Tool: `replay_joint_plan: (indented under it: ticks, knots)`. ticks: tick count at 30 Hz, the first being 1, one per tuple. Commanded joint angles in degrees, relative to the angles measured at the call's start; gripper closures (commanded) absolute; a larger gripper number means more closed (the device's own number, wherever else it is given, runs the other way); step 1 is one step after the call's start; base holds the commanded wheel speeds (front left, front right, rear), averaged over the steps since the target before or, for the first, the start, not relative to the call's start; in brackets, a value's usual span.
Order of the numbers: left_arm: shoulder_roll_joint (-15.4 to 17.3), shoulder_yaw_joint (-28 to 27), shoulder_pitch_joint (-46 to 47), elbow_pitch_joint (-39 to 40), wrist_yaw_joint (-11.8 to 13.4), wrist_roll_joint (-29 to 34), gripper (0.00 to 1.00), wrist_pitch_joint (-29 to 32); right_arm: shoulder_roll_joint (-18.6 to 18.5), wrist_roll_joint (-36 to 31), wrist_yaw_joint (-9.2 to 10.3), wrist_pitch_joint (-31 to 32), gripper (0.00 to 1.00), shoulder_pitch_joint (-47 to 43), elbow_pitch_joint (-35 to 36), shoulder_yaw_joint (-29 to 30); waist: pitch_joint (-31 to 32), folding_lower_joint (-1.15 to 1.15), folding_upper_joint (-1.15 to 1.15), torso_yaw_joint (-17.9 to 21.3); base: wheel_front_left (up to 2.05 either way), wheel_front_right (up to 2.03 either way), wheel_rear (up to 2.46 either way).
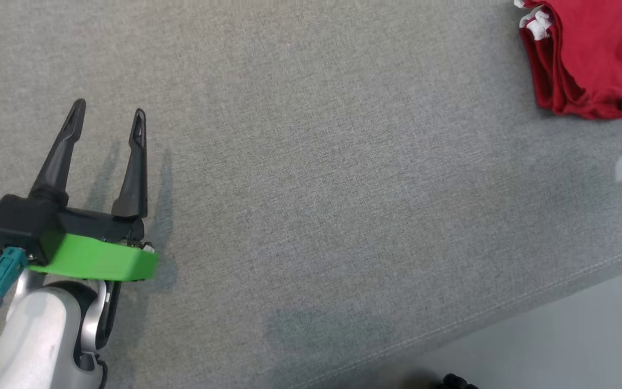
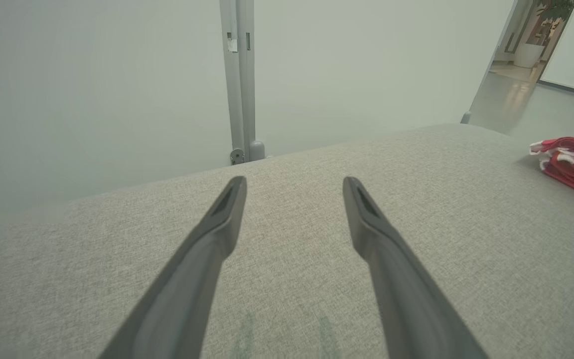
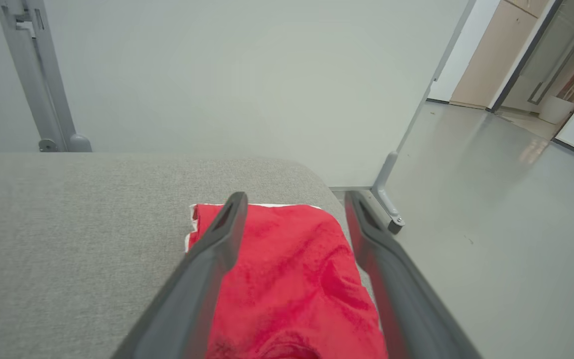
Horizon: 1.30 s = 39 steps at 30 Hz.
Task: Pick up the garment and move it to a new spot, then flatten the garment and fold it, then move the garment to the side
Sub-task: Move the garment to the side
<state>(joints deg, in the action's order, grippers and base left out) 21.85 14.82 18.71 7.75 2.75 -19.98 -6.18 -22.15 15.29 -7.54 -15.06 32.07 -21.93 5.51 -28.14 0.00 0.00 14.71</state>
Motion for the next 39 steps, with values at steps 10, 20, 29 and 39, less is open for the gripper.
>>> replay_joint_plan:
  ticks: [10, 20, 29, 39]
  knots:
    - [-2.4, -1.5, -5.3, -4.3, 2.1, -3.1, 0.0, -3.7, 10.5, -3.3, 0.1, -0.1, 0.0, -11.7, 10.7, -3.4, 10.6, 0.0, 0.0, -6.9, 0.0, 0.0, 0.0]
    - [-3.2, -2.9, -9.4, -6.9, 3.3, -4.6, 0.0, -5.8, 12.9, -3.4, 0.1, 2.1, 0.0, -15.5, 12.9, -7.6, 15.7, 0.0, 0.0, -12.1, 0.0, 0.0, 0.0]
    - [-2.8, -2.9, -14.1, -7.5, 3.9, -5.6, 0.0, -5.8, 13.5, -3.7, 0.1, 3.7, 0.0, -20.5, 13.3, -9.4, 20.8, 0.0, 0.0, -14.0, 0.0, 0.0, 0.0]
    - [-2.2, -1.9, -18.3, -6.4, 4.8, -5.6, 0.0, -4.2, 13.3, -4.3, 0.1, 5.8, 0.0, -26.9, 16.6, -7.5, 25.0, 0.0, 0.0, -13.4, 0.0, 0.0, 0.0]
